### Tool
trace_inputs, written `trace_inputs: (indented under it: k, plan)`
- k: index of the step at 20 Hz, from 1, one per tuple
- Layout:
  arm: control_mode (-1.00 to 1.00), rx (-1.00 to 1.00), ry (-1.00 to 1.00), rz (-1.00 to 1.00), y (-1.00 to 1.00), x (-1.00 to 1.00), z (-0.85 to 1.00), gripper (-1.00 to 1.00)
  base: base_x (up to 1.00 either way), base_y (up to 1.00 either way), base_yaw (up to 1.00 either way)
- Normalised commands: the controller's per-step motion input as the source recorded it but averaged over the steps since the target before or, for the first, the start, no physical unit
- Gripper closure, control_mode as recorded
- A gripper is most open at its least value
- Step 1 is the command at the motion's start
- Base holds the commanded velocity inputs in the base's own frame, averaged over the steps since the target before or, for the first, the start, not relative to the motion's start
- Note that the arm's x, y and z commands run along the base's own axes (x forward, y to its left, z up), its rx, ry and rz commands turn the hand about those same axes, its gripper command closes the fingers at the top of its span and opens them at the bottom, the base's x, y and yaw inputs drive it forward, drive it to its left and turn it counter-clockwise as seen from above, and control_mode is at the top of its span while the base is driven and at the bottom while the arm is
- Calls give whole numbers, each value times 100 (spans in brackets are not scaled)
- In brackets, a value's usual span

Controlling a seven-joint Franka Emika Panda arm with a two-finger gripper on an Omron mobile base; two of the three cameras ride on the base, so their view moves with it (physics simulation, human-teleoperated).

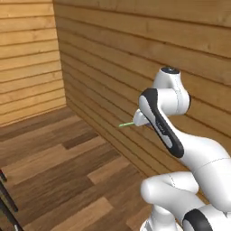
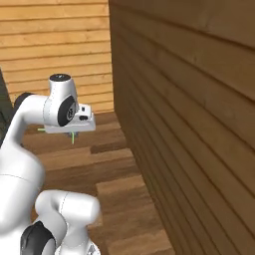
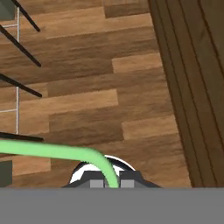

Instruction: Take a straw from the drawer in front and place it inside the glass cup on the dining counter.

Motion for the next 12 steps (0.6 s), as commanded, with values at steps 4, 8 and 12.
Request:
trace_inputs:
  k: [4, 8, 12]
  plan:
    - [100, 0, 0, 0, 0, 0, 0, 100, 100, -22, 63]
    - [100, 0, 0, 0, 0, 0, 0, 100, 99, -29, 64]
    - [100, 0, 0, 0, 0, 0, 0, 100, 95, -33, 65]
